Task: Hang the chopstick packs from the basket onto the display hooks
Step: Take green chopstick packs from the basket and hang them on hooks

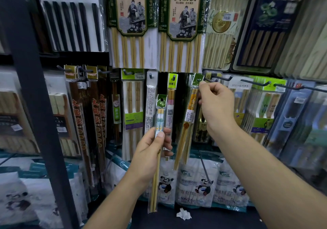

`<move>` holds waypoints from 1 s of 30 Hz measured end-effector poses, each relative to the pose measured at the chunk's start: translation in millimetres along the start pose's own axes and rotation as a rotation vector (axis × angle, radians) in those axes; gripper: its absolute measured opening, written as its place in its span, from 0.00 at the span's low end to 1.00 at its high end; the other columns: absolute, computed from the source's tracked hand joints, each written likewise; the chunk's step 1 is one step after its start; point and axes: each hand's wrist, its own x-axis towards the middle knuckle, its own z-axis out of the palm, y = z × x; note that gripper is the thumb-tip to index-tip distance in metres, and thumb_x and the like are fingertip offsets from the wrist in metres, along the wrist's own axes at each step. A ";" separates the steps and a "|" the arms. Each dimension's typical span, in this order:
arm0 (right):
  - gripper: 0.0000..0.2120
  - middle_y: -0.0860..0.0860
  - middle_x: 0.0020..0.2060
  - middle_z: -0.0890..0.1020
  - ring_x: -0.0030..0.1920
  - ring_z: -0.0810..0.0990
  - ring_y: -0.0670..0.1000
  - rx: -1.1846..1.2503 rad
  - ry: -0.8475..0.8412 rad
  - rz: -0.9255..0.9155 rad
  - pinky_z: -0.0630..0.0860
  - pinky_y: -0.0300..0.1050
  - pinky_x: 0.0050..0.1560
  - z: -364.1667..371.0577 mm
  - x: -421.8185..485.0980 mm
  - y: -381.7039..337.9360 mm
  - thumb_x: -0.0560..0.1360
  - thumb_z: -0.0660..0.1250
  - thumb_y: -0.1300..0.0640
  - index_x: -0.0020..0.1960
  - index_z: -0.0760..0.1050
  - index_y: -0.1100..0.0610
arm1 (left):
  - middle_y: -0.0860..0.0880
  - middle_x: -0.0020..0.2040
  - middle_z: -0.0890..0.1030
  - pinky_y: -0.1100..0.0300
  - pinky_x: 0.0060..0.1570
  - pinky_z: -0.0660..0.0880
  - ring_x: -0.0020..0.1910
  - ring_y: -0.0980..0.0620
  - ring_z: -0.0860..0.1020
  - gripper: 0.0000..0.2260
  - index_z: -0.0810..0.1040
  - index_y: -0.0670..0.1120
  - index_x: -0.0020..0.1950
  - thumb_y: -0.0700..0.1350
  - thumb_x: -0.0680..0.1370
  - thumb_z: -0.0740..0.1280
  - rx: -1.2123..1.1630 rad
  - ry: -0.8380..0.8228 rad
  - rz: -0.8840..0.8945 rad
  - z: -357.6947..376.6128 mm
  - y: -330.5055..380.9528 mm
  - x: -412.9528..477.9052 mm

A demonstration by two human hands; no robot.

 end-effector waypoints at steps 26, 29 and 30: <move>0.20 0.53 0.30 0.71 0.31 0.69 0.48 -0.037 0.027 -0.030 0.74 0.39 0.44 3.3 2.5 3.2 0.81 0.67 0.52 0.41 0.74 0.70 | 0.52 0.40 0.79 0.62 0.36 0.75 0.35 0.55 0.75 0.14 0.84 0.53 0.53 0.44 0.86 0.59 -0.002 -0.057 0.018 -1.0 6.7 -3.7; 0.20 0.51 0.29 0.70 0.31 0.69 0.47 -0.041 0.029 -0.031 0.72 0.38 0.40 3.2 2.7 3.3 0.81 0.67 0.52 0.40 0.74 0.68 | 0.51 0.40 0.79 0.62 0.35 0.75 0.35 0.55 0.75 0.13 0.84 0.54 0.54 0.44 0.86 0.59 0.002 -0.062 0.029 -1.4 5.7 -3.3; 0.20 0.51 0.28 0.70 0.31 0.69 0.47 -0.039 0.031 -0.031 0.72 0.38 0.40 3.2 3.1 3.1 0.81 0.67 0.52 0.40 0.74 0.68 | 0.51 0.40 0.79 0.62 0.35 0.75 0.35 0.55 0.75 0.13 0.84 0.54 0.54 0.45 0.86 0.60 0.003 -0.065 0.032 -1.6 5.3 -3.2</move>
